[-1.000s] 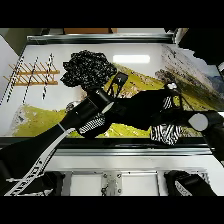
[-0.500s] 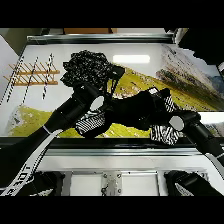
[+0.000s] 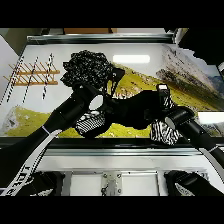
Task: Fold the clothes and pants, and hang the long-sleeved shirts on hangers.
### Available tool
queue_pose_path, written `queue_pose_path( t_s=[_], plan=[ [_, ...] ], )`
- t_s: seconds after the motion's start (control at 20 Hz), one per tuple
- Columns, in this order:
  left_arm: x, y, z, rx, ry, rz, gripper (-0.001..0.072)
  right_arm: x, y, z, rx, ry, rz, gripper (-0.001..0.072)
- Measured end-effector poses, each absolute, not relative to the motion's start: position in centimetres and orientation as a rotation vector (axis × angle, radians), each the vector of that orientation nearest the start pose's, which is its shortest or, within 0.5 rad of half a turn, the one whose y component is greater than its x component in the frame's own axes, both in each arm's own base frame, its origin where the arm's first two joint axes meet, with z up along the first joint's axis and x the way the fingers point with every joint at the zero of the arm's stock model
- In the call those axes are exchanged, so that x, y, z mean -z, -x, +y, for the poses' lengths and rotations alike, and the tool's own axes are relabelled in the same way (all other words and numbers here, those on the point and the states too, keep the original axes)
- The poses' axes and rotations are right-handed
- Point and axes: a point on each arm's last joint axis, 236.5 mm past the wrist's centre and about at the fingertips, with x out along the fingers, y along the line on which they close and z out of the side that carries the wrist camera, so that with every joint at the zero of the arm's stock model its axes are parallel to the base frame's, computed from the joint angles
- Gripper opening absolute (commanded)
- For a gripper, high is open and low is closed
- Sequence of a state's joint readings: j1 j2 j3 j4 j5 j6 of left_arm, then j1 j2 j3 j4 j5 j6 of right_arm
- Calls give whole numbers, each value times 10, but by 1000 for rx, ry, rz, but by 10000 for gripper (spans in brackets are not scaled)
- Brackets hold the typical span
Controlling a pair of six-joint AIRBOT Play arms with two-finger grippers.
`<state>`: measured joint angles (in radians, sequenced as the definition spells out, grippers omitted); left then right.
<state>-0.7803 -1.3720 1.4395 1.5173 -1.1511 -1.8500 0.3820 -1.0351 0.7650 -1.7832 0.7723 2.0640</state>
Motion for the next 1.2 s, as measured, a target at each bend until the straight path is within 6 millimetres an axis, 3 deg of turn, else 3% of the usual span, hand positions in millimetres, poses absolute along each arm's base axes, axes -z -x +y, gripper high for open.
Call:
queue_pose_path(
  t_s=[0.2,0.25,0.3,0.35,0.5,0.7,0.85,1.0,1.1,1.15,1.2],
  plan=[
    [-75,-303,-329,594,-116,1165,13,11,-356,92,41,-91,985,532],
    [-75,-300,-331,603,-104,1175,13,15,-357,91,53,-95,989,371],
    [-76,-298,-333,610,-95,1180,14,19,-358,91,59,-93,994,136],
    [-77,-296,-334,616,-88,1185,13,23,-359,90,63,-88,1000,21],
    [-90,-299,-326,623,-76,1164,13,9,-366,90,36,-32,978,20],
    [-131,-310,-305,622,-30,1120,13,-77,-366,82,0,70,919,20],
    [-143,-299,-301,683,-34,1145,13,-124,-327,78,-26,58,981,20],
    [-127,-301,-296,687,-28,1188,14,-136,-276,90,-104,-11,1100,20],
    [-109,-318,-297,672,18,1206,13,-138,-259,98,-144,-44,1139,19],
    [-103,-328,-299,665,45,1213,152,-139,-257,100,-154,-52,1143,20],
    [-96,-340,-299,652,64,1219,517,-139,-257,101,-155,-60,1147,19]
  ],
)
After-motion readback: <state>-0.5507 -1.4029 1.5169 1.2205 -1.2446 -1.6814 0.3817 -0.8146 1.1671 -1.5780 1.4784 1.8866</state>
